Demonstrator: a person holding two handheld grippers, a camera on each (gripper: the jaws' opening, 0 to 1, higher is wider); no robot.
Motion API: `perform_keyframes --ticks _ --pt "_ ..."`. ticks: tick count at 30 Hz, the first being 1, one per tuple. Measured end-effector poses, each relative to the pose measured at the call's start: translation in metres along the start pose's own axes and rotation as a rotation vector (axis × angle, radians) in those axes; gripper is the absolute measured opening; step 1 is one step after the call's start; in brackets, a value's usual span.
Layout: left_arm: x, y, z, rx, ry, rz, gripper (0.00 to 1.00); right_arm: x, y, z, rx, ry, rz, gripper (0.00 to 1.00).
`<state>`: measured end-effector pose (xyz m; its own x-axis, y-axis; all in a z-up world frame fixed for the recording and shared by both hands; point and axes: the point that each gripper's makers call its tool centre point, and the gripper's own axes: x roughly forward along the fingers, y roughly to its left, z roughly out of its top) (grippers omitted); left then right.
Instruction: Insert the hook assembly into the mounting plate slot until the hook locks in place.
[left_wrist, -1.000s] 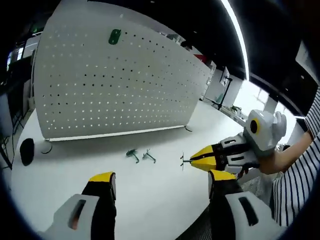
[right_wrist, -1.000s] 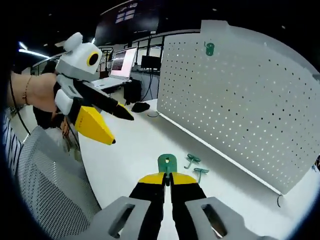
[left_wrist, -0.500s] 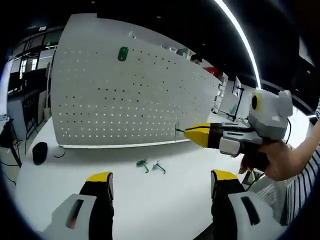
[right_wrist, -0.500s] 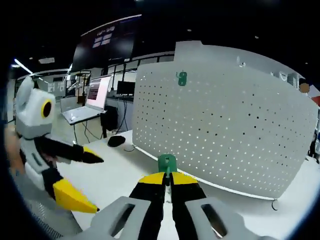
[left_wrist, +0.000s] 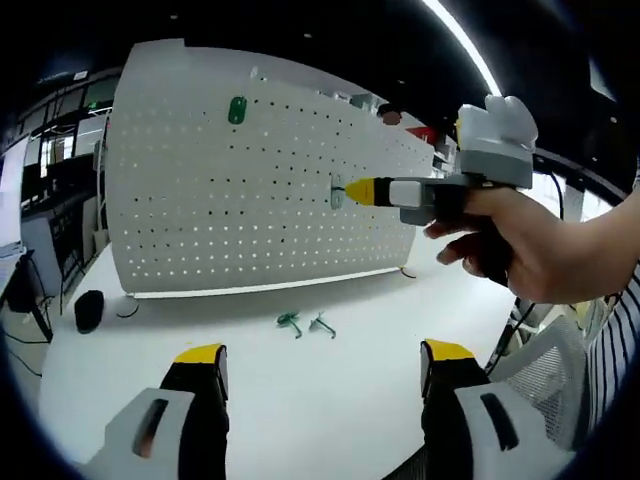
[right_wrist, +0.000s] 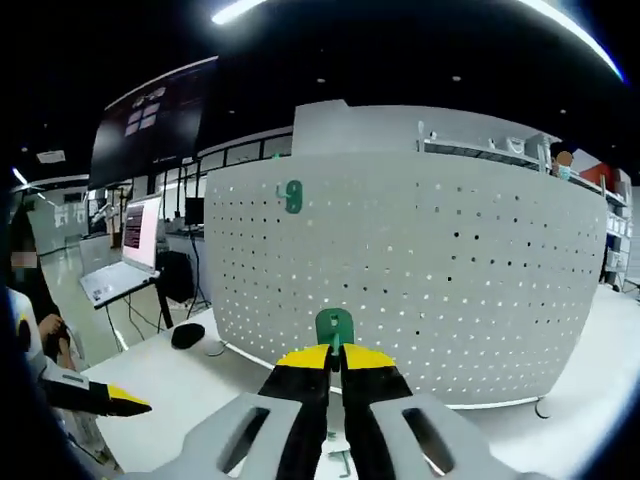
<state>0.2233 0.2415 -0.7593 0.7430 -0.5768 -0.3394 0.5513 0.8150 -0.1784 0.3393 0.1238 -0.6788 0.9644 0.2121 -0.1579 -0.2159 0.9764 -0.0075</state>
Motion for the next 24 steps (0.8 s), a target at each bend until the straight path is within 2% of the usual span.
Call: perform_keyframes --ticks 5,11,14,17,24 --pt "-0.004 0.011 0.003 0.035 -0.010 0.036 0.79 0.010 0.000 0.009 0.034 -0.016 -0.026 0.01" --pt "-0.008 0.018 -0.002 0.007 -0.012 0.060 0.79 0.022 0.004 0.027 0.065 -0.054 -0.050 0.01" --pt "-0.007 0.026 -0.007 0.000 0.005 0.081 0.80 0.030 0.006 0.037 0.081 -0.073 -0.063 0.01" --pt "-0.011 0.033 -0.005 -0.012 -0.009 0.101 0.79 0.038 0.008 0.045 0.095 -0.084 -0.073 0.01" --pt "-0.008 0.035 -0.007 -0.030 0.000 0.099 0.82 0.061 0.009 0.068 0.103 -0.112 -0.095 0.01"
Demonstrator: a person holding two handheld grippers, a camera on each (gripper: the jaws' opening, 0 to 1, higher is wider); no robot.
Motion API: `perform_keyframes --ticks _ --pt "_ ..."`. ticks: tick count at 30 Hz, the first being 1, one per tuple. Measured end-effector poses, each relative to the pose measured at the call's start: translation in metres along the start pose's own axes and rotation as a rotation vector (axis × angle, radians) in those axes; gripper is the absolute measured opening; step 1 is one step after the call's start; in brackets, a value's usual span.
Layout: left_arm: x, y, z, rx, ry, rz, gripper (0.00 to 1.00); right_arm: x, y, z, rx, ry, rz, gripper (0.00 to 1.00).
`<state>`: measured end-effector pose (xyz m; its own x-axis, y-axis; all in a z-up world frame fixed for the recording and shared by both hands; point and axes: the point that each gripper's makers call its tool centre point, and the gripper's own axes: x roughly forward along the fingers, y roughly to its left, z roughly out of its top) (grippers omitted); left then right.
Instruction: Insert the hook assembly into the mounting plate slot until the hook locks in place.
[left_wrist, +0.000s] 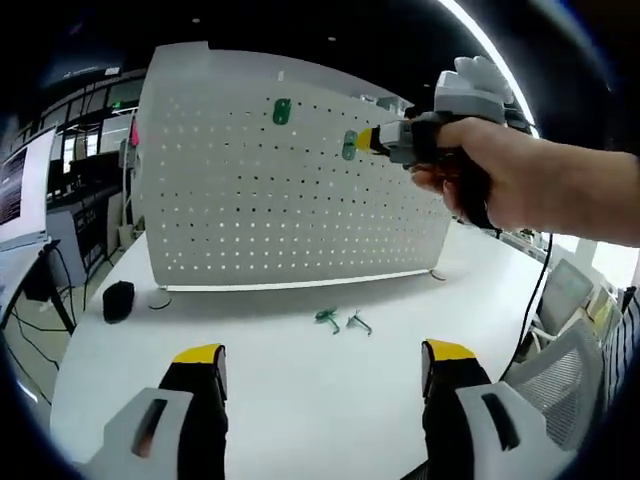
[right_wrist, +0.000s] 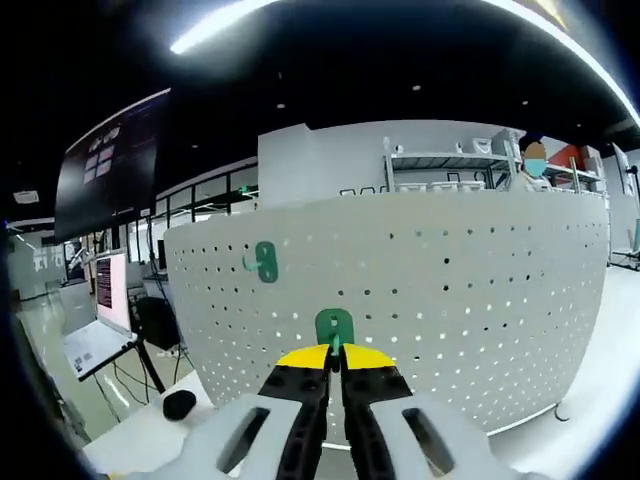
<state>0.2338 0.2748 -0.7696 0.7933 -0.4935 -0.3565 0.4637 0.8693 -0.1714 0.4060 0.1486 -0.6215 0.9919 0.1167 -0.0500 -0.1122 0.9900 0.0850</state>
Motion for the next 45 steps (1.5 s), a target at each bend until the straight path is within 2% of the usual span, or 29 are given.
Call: perform_keyframes --ticks 8,16,21,28,32,34,36,42,45 --pt "0.001 -0.005 -0.002 0.026 0.012 -0.013 0.82 0.019 0.011 0.022 0.020 -0.038 -0.008 0.01" --pt "-0.001 0.001 -0.001 0.028 0.010 0.009 0.82 0.039 0.022 0.047 0.009 -0.077 -0.033 0.01" --pt "-0.001 0.000 -0.001 0.028 0.008 0.006 0.81 0.044 0.026 0.049 0.015 -0.085 -0.047 0.01" --pt "-0.001 0.000 -0.002 0.017 0.012 0.000 0.83 0.051 0.022 0.046 -0.029 -0.071 -0.082 0.01" --pt "-0.001 -0.002 0.001 0.043 0.000 -0.002 0.81 0.051 0.021 0.049 -0.055 -0.085 -0.101 0.01" --pt "0.000 -0.006 0.003 0.036 -0.014 -0.029 0.82 0.050 0.019 0.051 -0.016 -0.089 -0.115 0.01" --pt "0.000 -0.008 0.003 0.055 -0.012 -0.033 0.82 0.051 0.023 0.050 -0.044 -0.080 -0.108 0.01" --pt "0.000 -0.013 0.001 0.091 -0.001 -0.048 0.82 0.055 0.024 0.047 -0.052 -0.070 -0.112 0.01" --pt "0.001 -0.011 0.001 0.075 -0.002 -0.048 0.82 0.056 0.021 0.044 -0.023 -0.063 -0.126 0.01"
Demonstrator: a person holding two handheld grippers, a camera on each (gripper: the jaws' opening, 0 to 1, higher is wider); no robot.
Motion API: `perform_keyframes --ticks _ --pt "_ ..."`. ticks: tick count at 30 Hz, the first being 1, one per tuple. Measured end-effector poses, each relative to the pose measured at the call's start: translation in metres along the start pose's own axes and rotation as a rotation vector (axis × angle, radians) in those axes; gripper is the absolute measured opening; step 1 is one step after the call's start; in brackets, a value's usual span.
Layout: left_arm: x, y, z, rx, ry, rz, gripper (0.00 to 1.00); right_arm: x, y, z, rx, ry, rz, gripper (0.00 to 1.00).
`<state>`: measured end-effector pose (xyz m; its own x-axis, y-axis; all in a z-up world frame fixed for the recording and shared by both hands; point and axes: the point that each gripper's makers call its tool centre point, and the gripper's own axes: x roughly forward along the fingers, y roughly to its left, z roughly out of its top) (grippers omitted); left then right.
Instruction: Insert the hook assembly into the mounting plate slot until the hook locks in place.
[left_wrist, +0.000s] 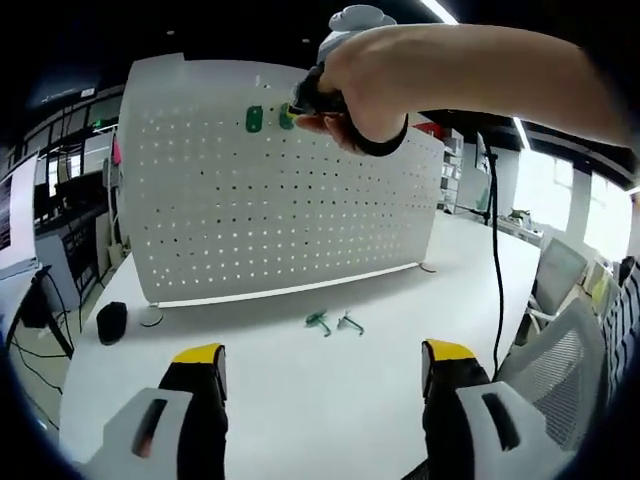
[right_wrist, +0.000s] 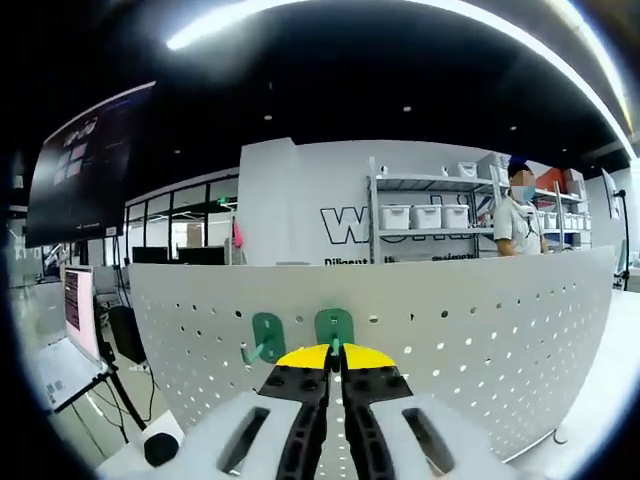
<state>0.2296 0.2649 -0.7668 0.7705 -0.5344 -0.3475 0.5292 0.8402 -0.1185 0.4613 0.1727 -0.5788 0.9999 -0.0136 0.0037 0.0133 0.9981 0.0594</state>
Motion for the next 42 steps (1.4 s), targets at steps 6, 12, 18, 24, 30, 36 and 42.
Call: perform_keyframes --ticks 6,12,18,24,30,36,42 --pt "-0.001 0.001 0.001 0.000 -0.002 0.007 0.80 0.004 0.003 0.003 0.008 -0.001 -0.005 0.01" --pt "-0.001 0.004 0.001 -0.005 -0.005 0.016 0.79 0.006 0.002 0.004 -0.044 0.002 -0.005 0.01" --pt "-0.001 0.003 0.001 0.005 -0.004 0.017 0.78 0.009 0.001 -0.001 -0.080 0.017 -0.007 0.01" --pt "-0.002 0.005 0.001 0.002 -0.004 0.026 0.78 0.012 0.000 -0.001 -0.067 0.013 -0.005 0.01" --pt "-0.001 0.005 0.000 0.005 0.004 0.027 0.78 0.014 0.000 0.000 -0.063 0.029 0.008 0.02" --pt "0.000 0.004 -0.002 0.008 0.016 0.023 0.78 0.007 -0.001 0.014 -0.062 -0.007 0.033 0.11" --pt "0.000 0.004 -0.004 0.010 0.025 0.023 0.78 -0.004 -0.005 0.035 -0.074 -0.063 0.085 0.16"
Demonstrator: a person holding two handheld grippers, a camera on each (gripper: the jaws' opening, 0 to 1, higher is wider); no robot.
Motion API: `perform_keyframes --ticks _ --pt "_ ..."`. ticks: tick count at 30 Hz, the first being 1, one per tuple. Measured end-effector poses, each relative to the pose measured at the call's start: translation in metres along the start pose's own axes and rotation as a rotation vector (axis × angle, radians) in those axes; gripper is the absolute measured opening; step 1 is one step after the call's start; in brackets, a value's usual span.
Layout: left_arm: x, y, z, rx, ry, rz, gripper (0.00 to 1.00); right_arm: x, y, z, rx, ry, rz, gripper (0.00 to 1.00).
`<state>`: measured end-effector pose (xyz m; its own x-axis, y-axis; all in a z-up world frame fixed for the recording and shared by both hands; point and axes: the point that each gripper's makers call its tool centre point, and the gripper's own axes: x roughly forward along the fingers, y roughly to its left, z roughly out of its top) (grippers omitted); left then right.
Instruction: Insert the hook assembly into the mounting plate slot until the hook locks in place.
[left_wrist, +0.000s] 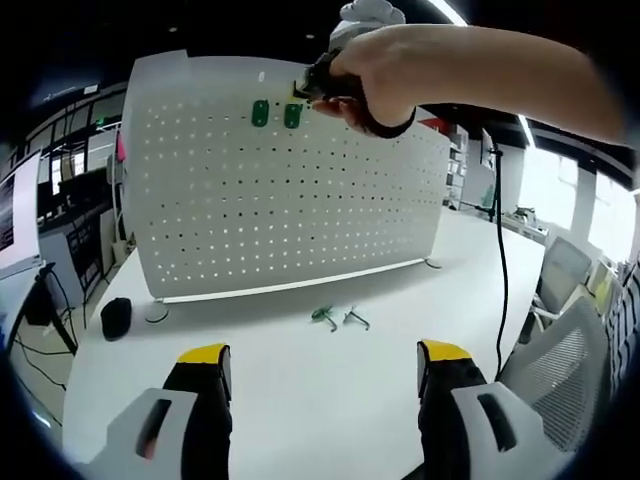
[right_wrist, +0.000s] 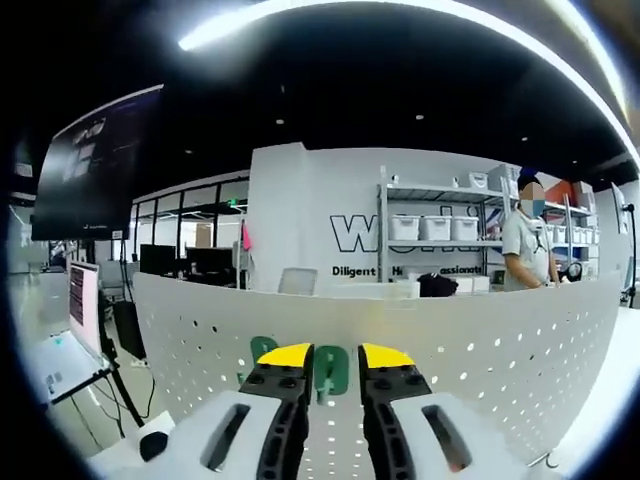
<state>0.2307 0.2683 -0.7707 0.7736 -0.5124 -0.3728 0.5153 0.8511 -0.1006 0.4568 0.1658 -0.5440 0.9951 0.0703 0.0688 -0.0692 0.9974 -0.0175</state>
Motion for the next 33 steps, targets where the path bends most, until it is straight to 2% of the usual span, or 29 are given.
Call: perform_keyframes --ticks 3,7,13,24,26,33 --pt "0.000 -0.001 -0.001 -0.004 0.004 -0.003 0.78 -0.008 -0.009 0.012 0.002 -0.031 0.016 0.17" --pt "0.001 -0.003 -0.002 0.006 0.011 -0.009 0.78 -0.018 -0.027 0.019 -0.008 -0.043 0.021 0.17" --pt "0.002 -0.004 -0.005 0.010 0.023 -0.012 0.78 -0.031 -0.055 0.009 0.022 -0.008 0.016 0.17" --pt "0.003 -0.005 -0.007 0.026 0.036 -0.011 0.77 -0.074 -0.099 -0.035 -0.015 0.097 0.049 0.17" --pt "0.003 -0.005 -0.007 0.028 0.038 -0.012 0.76 -0.082 -0.102 -0.042 -0.002 0.117 0.063 0.17" --pt "0.004 -0.006 -0.009 0.035 0.047 -0.012 0.77 -0.115 -0.115 -0.077 -0.077 0.207 0.089 0.17"
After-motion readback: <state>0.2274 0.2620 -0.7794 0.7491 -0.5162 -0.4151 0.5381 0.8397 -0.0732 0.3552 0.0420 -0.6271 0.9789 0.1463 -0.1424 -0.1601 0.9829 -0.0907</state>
